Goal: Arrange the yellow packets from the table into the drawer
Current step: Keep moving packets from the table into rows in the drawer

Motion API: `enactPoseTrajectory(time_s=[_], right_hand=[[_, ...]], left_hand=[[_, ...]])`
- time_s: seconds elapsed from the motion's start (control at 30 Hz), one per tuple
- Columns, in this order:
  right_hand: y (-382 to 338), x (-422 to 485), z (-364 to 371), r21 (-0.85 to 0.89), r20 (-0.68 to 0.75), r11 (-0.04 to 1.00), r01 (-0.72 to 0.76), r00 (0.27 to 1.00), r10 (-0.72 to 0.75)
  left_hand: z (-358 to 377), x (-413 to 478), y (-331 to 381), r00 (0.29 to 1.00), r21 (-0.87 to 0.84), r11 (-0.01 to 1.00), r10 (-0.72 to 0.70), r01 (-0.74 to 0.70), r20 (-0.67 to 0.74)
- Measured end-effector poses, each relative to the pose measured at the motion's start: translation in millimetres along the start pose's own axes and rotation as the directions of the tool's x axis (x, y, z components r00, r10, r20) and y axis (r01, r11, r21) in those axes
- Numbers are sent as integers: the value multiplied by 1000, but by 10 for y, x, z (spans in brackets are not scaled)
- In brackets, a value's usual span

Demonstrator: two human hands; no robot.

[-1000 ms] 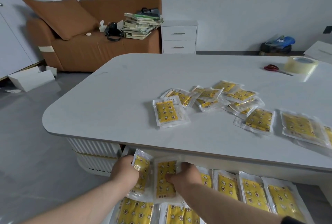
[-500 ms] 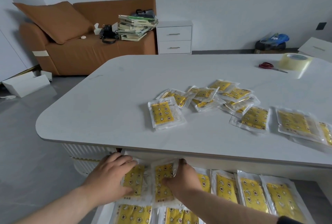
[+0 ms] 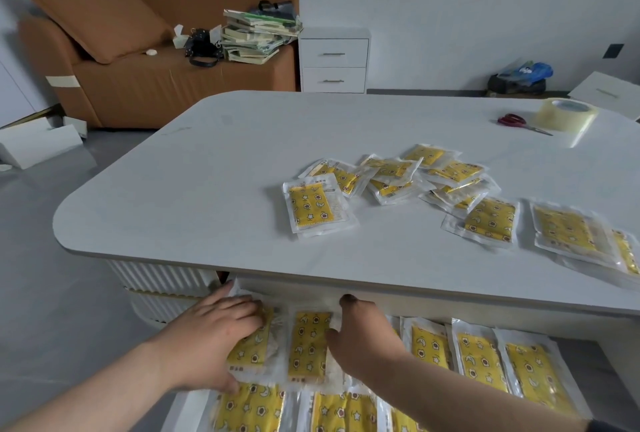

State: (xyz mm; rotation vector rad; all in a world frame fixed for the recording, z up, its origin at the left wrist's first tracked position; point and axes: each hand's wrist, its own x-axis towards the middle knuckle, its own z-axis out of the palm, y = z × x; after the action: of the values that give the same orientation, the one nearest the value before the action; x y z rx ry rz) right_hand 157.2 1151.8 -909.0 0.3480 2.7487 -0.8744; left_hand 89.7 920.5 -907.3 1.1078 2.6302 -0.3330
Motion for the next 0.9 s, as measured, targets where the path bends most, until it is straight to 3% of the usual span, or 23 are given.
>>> enactPoseTrajectory(time_s=[0.17,0.33,0.6,0.9], right_hand=[[8,-22,-97,-357,6,907,224,971,-237],[58,-65,23,-477,290,754,452,891,-350],[173,21,76,-389,247,803,451,891,-381],[176,76,111,-514,217,705,489,869,-445]], left_hand=[[-42,23,42,1000,46,999,-7,6,16],[-109,42,102,1000,89,996,-2,0,30],[-92,69,125,1000,90,996,-28,26,13],[-78,67,141,998,64,996,-57,57,-3]])
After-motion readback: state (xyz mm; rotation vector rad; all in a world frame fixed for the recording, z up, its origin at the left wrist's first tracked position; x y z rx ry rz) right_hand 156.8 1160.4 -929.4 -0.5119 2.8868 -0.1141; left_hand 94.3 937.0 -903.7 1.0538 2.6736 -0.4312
